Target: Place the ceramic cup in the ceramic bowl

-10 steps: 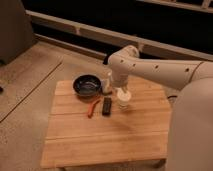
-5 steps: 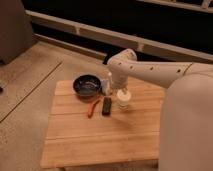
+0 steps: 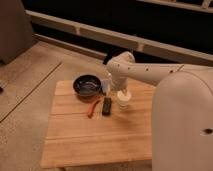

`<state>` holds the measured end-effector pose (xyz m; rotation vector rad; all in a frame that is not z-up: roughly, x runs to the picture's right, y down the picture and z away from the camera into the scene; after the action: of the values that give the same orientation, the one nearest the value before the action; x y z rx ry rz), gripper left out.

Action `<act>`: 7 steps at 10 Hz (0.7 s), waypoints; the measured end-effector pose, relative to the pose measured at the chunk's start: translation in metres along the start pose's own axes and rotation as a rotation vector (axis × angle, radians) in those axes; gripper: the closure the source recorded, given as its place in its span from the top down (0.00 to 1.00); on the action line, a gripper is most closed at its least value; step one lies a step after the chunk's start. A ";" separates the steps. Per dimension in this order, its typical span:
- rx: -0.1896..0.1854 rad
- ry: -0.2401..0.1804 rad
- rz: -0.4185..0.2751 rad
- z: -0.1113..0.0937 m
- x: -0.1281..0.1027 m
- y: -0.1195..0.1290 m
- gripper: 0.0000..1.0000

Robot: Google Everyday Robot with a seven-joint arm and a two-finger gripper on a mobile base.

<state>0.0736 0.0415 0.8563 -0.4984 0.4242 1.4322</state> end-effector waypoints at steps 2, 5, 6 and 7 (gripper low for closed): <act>-0.006 0.031 0.008 0.014 0.001 -0.004 0.65; -0.047 0.087 0.021 0.036 0.008 -0.002 0.50; -0.060 0.095 0.028 0.039 0.009 -0.003 0.44; -0.081 0.109 0.046 0.044 0.012 -0.006 0.30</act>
<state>0.0804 0.0757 0.8859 -0.6376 0.4682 1.4748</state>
